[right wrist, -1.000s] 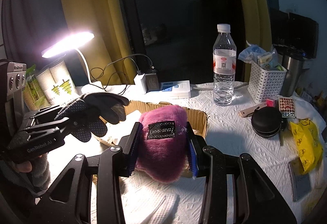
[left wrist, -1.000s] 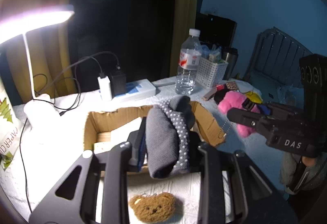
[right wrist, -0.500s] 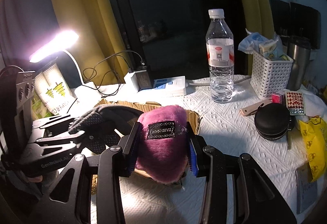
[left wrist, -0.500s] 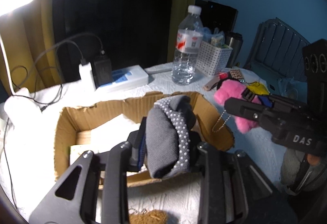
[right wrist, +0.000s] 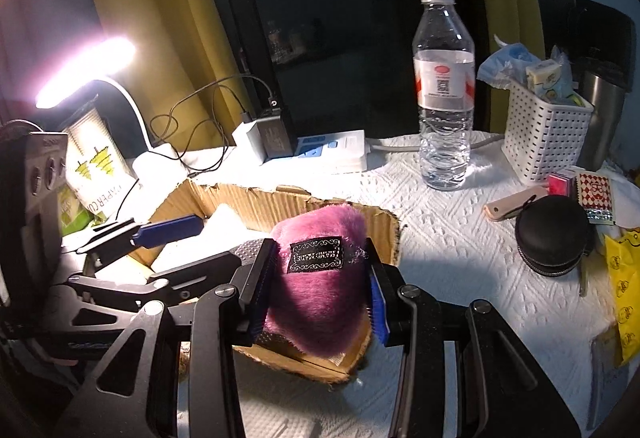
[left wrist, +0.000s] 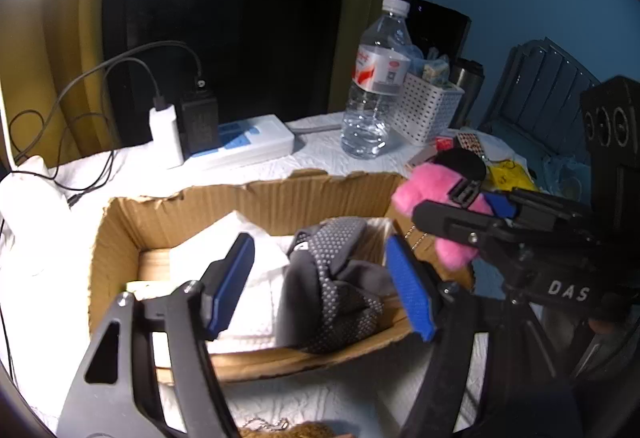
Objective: Organize soft objects
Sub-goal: 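Open the left gripper over the box while the right releases the pink pouch, then move the left gripper to the bear sponge while the right approaches the paper towel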
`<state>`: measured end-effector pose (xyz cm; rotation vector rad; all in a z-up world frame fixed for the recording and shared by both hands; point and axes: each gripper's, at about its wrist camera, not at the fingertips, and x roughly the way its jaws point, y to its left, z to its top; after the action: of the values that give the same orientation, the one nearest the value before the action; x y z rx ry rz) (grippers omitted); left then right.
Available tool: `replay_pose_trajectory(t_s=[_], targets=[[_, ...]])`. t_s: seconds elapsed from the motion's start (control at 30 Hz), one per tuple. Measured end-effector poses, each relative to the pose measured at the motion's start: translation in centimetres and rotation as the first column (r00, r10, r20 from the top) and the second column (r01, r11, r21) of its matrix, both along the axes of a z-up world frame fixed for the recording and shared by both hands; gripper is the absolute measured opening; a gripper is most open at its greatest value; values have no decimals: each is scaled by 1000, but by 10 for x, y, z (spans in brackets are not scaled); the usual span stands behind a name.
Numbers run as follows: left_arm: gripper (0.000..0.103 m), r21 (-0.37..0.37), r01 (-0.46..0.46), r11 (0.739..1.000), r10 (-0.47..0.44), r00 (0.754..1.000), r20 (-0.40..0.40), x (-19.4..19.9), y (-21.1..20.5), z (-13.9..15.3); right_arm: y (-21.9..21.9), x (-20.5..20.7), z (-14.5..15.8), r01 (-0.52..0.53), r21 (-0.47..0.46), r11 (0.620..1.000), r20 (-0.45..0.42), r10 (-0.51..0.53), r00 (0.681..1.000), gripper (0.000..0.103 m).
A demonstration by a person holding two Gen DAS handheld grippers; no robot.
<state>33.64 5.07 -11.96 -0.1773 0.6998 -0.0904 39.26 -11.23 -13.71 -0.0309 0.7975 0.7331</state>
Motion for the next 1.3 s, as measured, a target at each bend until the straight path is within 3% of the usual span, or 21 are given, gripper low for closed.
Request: replay_pose_trajectory(t_s=[0.17,0.33,0.9,1.03,1.3], targets=[[70,3,-15,1000,15,1000,11,-9,9,5,8,-2,0,5,-10,1000,3,-5,1000,44],[70,15,-20,1000,19,999,38,-20,14,14,10,-6,7,27,-14,1000,20,-26,999,57],[76,18,-38,999,35,992,124,-78,20,43,10,-56,40,32,-20,999,84,-30,996,58],[89,13,-38,999,36,989,145,-94,19,49,8,-71,46,35,-18,999,97,-33,995,58],[89,9,-38,999,36,987,159,-122,18,53,3,-98,52,43,-21,999,114,-40,993,58]])
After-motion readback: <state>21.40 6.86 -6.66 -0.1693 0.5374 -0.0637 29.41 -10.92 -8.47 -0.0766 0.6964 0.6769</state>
